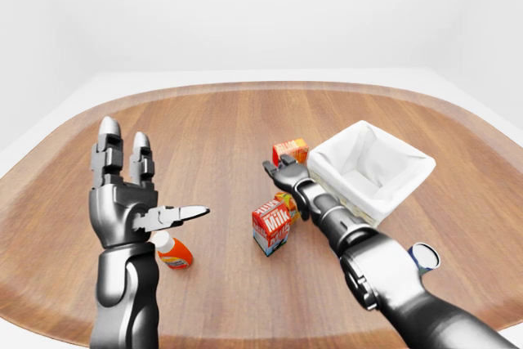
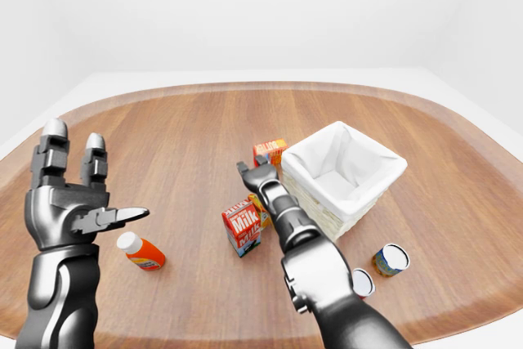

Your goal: Pick up the orange juice, and put it in the basket.

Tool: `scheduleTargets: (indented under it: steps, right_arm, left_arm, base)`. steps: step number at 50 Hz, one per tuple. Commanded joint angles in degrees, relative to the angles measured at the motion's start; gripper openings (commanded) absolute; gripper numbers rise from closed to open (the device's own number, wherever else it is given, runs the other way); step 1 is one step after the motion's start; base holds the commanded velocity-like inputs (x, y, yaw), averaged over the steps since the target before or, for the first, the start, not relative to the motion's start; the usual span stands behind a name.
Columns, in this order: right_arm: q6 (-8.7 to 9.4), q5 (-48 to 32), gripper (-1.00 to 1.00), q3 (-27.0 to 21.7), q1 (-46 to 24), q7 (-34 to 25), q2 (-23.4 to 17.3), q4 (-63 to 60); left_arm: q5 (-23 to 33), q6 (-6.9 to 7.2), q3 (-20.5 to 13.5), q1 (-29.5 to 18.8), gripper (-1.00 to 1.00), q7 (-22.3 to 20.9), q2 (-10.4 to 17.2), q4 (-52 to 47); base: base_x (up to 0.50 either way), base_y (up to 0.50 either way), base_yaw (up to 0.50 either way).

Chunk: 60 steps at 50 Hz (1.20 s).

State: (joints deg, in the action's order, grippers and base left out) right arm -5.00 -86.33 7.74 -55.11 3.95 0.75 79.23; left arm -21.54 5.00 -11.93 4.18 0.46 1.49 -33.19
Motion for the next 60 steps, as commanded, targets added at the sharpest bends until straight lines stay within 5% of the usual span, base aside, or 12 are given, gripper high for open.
scheduleTargets:
  steps: [1,54,55,56,57,60]
  right_arm:
    - [0.0,-0.2,1.0,0.0,0.6,0.3,0.1,0.1]
    - [0.0,-0.6,1.0,-0.2,3.2,1.3,0.4,0.4]
    - [0.0,-0.5,0.7,-0.2,3.2,1.4,0.5,0.4]
    - [0.0,-0.6,0.0,-0.2,3.2,1.6,0.5,0.4]
    - [0.0,-0.3,-1.0,-0.4,3.2,1.3,0.6,0.3]
    - [0.0,0.0,-1.0,-0.5,3.2,1.1,0.7,0.3]
  left_arm:
    - [0.0,0.0,0.0,0.0,1.0,0.1,0.0,-0.1]
    - [-0.1,0.0,0.0,-0.1,1.0,0.2,0.0,-0.1]
    - [-0.1,0.0,0.0,0.0,1.0,0.3,0.0,-0.2]
    - [-0.1,0.0,0.0,0.0,1.0,0.3,0.0,-0.3]
    - [-0.1,0.0,0.0,0.0,1.0,0.2,0.0,-0.1]
    - [-0.1,0.0,0.0,0.0,1.0,0.2,0.0,0.0]
  base:
    - [0.0,0.0,0.0]
    - [0.0,0.0,0.0]
    - [0.0,0.0,0.0]
    - [0.0,0.0,0.0]
    - [0.0,0.0,0.0]
    - [0.0,0.0,0.0]
